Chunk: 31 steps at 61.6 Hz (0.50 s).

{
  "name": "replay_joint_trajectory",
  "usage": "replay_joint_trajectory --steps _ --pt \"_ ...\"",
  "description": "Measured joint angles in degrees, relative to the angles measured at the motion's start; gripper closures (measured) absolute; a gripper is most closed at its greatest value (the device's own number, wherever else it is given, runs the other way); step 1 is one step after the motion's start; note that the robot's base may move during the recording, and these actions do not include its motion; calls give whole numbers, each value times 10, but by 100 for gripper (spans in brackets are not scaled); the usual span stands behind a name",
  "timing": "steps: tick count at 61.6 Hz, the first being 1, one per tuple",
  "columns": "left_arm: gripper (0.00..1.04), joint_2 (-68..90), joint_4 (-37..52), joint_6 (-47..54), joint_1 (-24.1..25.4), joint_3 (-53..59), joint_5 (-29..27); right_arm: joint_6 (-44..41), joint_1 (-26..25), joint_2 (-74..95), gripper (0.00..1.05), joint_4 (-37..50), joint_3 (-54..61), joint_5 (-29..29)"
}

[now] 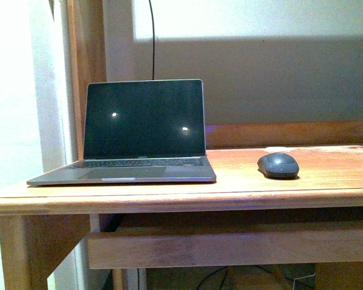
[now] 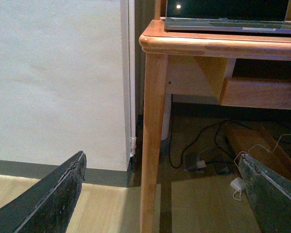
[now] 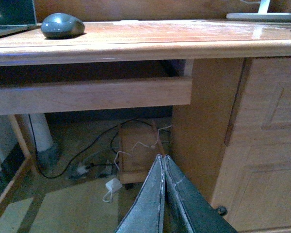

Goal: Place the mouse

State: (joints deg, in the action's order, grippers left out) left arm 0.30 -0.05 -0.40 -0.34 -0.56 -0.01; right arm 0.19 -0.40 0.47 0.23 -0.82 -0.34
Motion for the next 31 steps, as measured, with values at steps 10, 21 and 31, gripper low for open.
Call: replay_joint_trajectory --steps 10,21,31 --pt "8 0 0 0 0 0 0 0 2 -2 102 -2 0 1" --pt "8 0 0 0 0 0 0 0 2 -2 102 -2 0 1" --pt "8 0 0 0 0 0 0 0 2 -2 79 -2 0 1"
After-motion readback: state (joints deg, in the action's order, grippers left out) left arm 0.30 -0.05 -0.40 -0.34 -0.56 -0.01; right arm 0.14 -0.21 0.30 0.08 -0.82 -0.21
